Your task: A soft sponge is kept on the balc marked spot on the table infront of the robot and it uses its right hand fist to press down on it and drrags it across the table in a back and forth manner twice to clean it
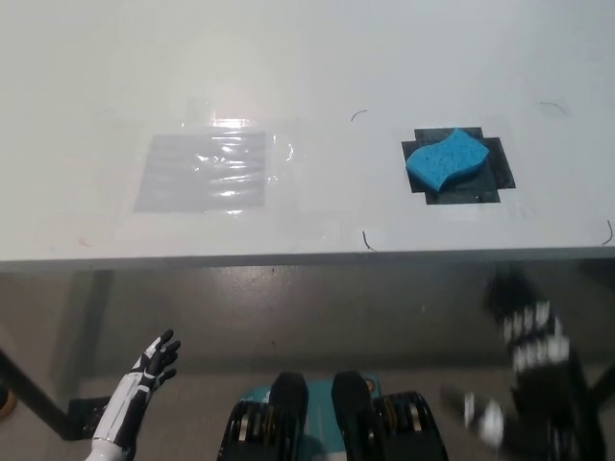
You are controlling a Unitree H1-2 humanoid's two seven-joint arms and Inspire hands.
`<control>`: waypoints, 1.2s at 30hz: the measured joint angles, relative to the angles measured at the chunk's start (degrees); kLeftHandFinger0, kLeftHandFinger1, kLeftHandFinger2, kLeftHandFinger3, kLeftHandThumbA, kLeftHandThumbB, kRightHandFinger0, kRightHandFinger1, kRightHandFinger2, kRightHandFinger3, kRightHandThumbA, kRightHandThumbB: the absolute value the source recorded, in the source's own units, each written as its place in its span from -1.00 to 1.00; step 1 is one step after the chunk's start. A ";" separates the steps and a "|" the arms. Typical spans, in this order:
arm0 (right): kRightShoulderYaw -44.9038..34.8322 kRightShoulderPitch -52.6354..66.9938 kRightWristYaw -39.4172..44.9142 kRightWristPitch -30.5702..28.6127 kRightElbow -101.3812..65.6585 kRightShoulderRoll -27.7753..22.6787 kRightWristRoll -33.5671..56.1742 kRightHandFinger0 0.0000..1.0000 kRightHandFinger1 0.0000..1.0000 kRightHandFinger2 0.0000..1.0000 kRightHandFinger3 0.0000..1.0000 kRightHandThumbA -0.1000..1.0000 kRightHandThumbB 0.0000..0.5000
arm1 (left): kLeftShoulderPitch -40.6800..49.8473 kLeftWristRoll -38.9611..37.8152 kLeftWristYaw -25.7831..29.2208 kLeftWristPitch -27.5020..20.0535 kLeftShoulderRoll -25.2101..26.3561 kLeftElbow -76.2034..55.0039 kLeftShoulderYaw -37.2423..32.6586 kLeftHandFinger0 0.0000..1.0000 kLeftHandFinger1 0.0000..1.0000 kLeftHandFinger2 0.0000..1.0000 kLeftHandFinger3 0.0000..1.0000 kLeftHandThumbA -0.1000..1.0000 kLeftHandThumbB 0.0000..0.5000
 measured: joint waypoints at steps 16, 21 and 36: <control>-1.33 -7.93 2.13 -4.40 26.59 0.77 1.99 1.00 1.00 1.00 1.00 1.00 0.82 | 1.91 -1.05 -1.35 -1.61 -0.02 -0.58 -0.23 1.00 1.00 1.00 1.00 1.00 1.00; -1.44 -7.94 2.20 -4.44 26.68 0.75 1.96 1.00 1.00 1.00 1.00 1.00 0.75 | 1.92 -1.05 -1.36 -1.81 -0.19 -0.75 -0.24 1.00 1.00 1.00 1.00 1.00 1.00; -2.22 -9.14 2.18 -4.45 26.98 0.75 1.80 1.00 1.00 1.00 1.00 1.00 0.51 | 0.03 -1.06 -1.37 -1.83 -0.17 -0.98 -0.13 1.00 1.00 1.00 1.00 1.00 0.98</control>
